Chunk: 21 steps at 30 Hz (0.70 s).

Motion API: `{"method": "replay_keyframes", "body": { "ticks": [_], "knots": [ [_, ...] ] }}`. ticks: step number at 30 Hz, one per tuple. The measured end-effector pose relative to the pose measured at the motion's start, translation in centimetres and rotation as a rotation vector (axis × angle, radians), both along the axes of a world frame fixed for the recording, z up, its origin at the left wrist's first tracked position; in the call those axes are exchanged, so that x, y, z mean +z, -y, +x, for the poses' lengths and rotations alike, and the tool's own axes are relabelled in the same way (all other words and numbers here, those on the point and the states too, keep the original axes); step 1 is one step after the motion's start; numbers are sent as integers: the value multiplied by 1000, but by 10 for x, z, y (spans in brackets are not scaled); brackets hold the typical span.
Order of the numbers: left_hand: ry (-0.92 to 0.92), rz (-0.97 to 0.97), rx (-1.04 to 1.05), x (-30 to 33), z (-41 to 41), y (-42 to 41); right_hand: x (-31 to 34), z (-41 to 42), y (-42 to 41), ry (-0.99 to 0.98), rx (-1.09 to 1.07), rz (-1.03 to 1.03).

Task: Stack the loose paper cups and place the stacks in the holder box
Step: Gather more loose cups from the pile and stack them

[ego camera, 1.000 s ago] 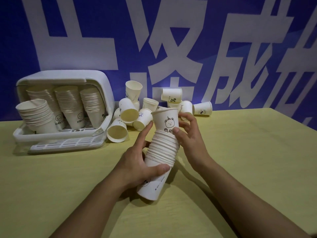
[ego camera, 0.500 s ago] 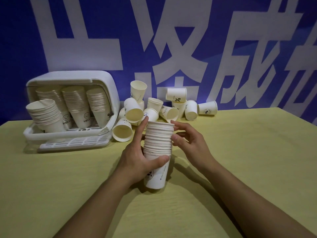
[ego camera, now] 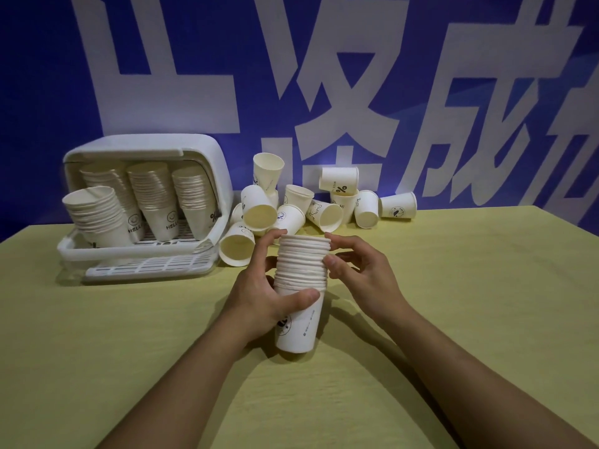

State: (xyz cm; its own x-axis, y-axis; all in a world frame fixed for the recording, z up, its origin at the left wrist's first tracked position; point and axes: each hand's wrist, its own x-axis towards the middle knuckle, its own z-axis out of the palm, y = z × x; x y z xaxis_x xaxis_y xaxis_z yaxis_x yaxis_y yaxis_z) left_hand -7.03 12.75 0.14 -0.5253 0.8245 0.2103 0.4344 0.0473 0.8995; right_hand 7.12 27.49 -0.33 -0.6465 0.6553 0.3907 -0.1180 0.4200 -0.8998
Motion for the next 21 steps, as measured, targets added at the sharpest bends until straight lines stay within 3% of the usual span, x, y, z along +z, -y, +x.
{"method": "replay_keyframes", "body": {
  "ticks": [5, 9, 14, 21],
  "knots": [
    [50, -18, 11, 2, -5, 1, 2, -8, 1, 7, -11, -14],
    [-8, -39, 86, 11, -15, 14, 17, -26, 7, 141, 68, -21],
    [-65, 46, 313, 19, -42, 52, 27, -70, 41, 114, 212, -279],
    [-109, 193, 580, 38, -93, 100, -8, -131, 83, 103, 224, -283]
  ]
}}
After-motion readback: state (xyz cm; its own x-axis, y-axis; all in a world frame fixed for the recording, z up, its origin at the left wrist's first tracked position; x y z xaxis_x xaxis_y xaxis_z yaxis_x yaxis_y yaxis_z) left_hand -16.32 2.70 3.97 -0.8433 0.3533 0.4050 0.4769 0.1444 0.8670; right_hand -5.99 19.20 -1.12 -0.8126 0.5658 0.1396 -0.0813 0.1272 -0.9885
